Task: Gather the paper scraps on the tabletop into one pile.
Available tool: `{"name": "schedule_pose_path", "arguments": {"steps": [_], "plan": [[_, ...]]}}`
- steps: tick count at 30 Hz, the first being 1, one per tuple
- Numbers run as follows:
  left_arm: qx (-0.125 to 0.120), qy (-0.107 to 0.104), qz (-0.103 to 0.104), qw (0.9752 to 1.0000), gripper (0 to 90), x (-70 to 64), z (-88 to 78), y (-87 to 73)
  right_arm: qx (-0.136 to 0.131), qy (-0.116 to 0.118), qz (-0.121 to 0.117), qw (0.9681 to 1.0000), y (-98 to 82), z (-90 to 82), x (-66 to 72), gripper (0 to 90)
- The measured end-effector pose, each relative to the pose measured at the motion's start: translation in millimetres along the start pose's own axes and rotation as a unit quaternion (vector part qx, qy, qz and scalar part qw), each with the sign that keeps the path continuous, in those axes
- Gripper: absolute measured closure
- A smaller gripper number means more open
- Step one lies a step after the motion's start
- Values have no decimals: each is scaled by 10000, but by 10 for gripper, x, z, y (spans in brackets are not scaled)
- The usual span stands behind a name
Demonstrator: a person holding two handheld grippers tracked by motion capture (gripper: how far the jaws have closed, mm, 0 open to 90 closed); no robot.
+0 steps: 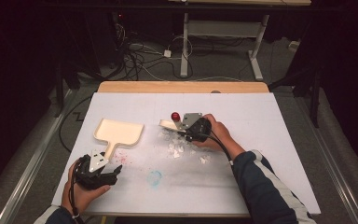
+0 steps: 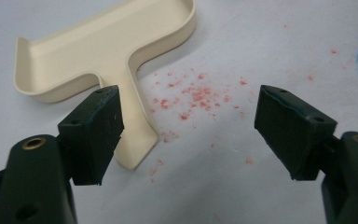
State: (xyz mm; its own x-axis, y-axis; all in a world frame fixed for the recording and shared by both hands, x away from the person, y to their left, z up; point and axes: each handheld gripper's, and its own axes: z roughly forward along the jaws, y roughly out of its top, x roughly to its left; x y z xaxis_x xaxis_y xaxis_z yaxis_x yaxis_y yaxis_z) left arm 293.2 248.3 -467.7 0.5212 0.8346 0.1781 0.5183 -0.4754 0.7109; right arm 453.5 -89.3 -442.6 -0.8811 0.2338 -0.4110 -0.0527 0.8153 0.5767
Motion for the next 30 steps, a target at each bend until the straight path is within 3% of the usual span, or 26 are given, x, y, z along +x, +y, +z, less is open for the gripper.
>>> {"name": "schedule_pose_path", "arguments": {"steps": [5,9,12,16,18,23,28,30], "plan": [[17,21,0,10000,232,-4,-2,-6,-63,251,-240,9994,-75,-178,91,676],[24,36,33,10000,232,-19,-6,-3,-172,208,-111,9996,-124,-288,88,677],[17,47,50,10000,232,-28,-15,-2,-177,141,-146,9996,-145,-329,58,677],[27,55,41,10000,232,-24,-10,-2,-304,-157,127,9993,-158,-401,7,677],[38,64,61,10000,233,-26,-7,-2,-357,-166,532,9978,-129,-443,-8,677],[24,84,68,9999,233,-27,-19,-5,-245,-388,611,9971,-74,-537,-11,676],[23,95,71,9999,233,-28,-23,-4,-490,-529,1188,9903,53,-707,26,677],[13,93,69,9999,233,-27,-28,-5,-723,-401,1672,9824,118,-774,52,677]]}}
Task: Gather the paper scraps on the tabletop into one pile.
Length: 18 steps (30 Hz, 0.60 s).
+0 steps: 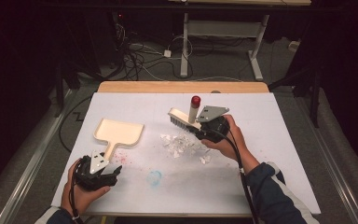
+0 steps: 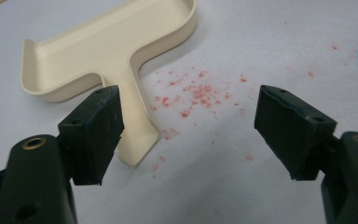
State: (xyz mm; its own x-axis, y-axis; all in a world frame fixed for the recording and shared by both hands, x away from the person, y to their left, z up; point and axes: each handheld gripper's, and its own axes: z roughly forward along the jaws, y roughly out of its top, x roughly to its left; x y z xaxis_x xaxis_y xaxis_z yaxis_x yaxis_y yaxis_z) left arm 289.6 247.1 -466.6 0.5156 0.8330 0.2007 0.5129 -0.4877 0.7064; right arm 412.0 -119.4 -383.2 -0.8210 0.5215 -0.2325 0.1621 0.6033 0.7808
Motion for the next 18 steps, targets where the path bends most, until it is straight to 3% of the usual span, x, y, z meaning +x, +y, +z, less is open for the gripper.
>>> {"name": "schedule_pose_path", "arguments": {"steps": [4,8,10,11,13,14,15,18], "plan": [[-4,25,-34,10000,233,15,-12,-5,-132,148,661,9976,48,9,154,676],[-4,35,-52,10000,233,20,-17,-7,-68,514,1491,9875,44,156,368,677],[-2,39,-38,10000,233,17,-21,-6,-15,609,1684,9838,33,253,480,677],[-9,38,-37,10000,233,16,-24,-7,-15,609,1684,9838,33,253,480,677],[-12,51,-39,10000,233,19,-26,-10,31,699,1880,9797,4,397,591,677],[-9,49,-45,10000,233,22,-26,-12,31,699,1880,9797,4,397,591,677],[-4,43,-49,10000,233,25,-24,-14,60,733,2006,9769,-29,487,635,677],[5,40,-62,10000,233,28,-17,-14,136,630,2047,9767,-71,576,664,677]]}}
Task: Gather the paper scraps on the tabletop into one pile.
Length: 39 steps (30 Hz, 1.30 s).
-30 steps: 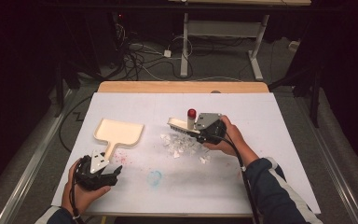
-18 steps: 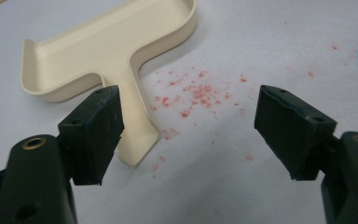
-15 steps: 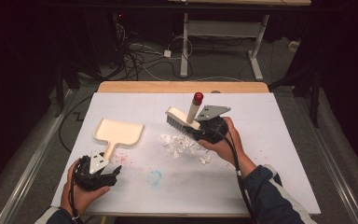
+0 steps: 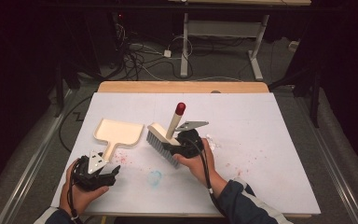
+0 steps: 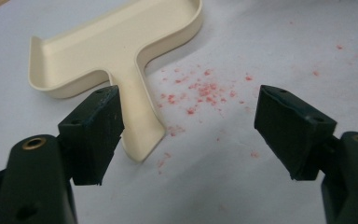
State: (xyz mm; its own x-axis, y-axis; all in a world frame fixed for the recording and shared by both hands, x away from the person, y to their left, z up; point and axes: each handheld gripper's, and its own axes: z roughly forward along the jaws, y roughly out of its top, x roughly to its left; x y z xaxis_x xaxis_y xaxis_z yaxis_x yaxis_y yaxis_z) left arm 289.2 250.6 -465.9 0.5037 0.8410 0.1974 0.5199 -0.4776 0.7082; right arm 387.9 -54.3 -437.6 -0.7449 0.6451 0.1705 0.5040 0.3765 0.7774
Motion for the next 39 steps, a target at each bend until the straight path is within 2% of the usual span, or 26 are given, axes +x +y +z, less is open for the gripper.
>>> {"name": "schedule_pose_path", "arguments": {"steps": [2,3,5,6,9,12,14,18,22,23,28,31,34,35,36,37,39], "plan": [[17,-8,11,10000,234,-2,3,2,-65,-232,153,9996,-50,70,-59,677],[13,-13,13,10000,234,-5,6,2,-65,-232,153,9996,-50,70,-59,677],[26,-8,26,10000,233,-9,9,6,-11,-382,247,9990,-55,59,-122,675],[31,-12,33,10000,234,-10,10,6,4,-534,277,9982,-83,32,-193,674],[45,-14,41,10000,233,-11,11,8,-14,-659,478,9967,-134,-44,-309,673],[62,-25,57,10000,234,-15,18,8,-63,-798,534,9954,-165,-115,-371,673],[84,-22,79,9999,233,-21,22,8,-120,-1018,654,9926,-221,-239,-461,673],[89,-29,111,9999,234,-30,22,13,-156,-1142,756,9905,-281,-352,-528,673],[94,-30,134,9999,233,-36,24,17,-178,-1085,812,9906,-315,-431,-537,675],[94,-32,135,9999,233,-37,24,18,-247,-1097,720,9911,-284,-460,-502,676],[102,-34,130,9999,233,-35,28,16,-441,-949,600,9927,-196,-539,-390,676],[127,-54,143,9998,233,-37,36,17,-551,-952,514,9926,-159,-544,-338,676],[147,-60,155,9998,233,-37,41,15,-696,-846,482,9928,-103,-470,-285,676],[152,-61,146,9998,233,-35,42,14,-682,-682,537,9939,-73,-369,-242,676],[149,-58,138,9998,233,-33,43,12,-682,-682,537,9939,-73,-369,-242,676],[148,-52,137,9998,233,-31,41,10,-639,-507,604,9948,-50,-265,-193,676],[148,-52,127,9998,233,-24,40,6,-642,-486,605,9949,-43,-213,-169,676]]}}
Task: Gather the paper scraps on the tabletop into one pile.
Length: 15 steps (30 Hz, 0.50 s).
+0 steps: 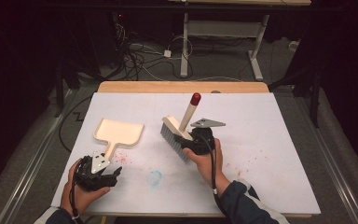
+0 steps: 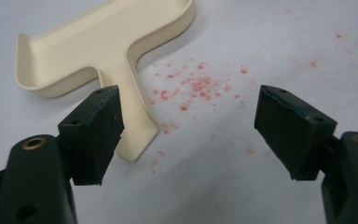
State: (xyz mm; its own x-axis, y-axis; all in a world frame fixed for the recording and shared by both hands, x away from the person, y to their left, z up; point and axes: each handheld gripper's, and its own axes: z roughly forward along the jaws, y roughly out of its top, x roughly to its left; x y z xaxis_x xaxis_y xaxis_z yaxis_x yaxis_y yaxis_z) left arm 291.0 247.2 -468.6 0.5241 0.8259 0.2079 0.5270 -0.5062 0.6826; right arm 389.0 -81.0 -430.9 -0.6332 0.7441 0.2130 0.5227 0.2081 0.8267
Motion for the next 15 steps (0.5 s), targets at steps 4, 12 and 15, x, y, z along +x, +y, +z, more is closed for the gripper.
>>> {"name": "schedule_pose_path", "arguments": {"steps": [4,12,15], "plan": [[22,-31,28,10000,242,0,3,-5,100,-125,212,9996,-78,241,7,676],[30,-14,61,10000,242,-8,2,-3,77,-707,569,9958,-158,170,-282,671],[34,-6,89,10000,242,-20,2,3,13,-937,598,9938,-192,41,-361,672]]}}
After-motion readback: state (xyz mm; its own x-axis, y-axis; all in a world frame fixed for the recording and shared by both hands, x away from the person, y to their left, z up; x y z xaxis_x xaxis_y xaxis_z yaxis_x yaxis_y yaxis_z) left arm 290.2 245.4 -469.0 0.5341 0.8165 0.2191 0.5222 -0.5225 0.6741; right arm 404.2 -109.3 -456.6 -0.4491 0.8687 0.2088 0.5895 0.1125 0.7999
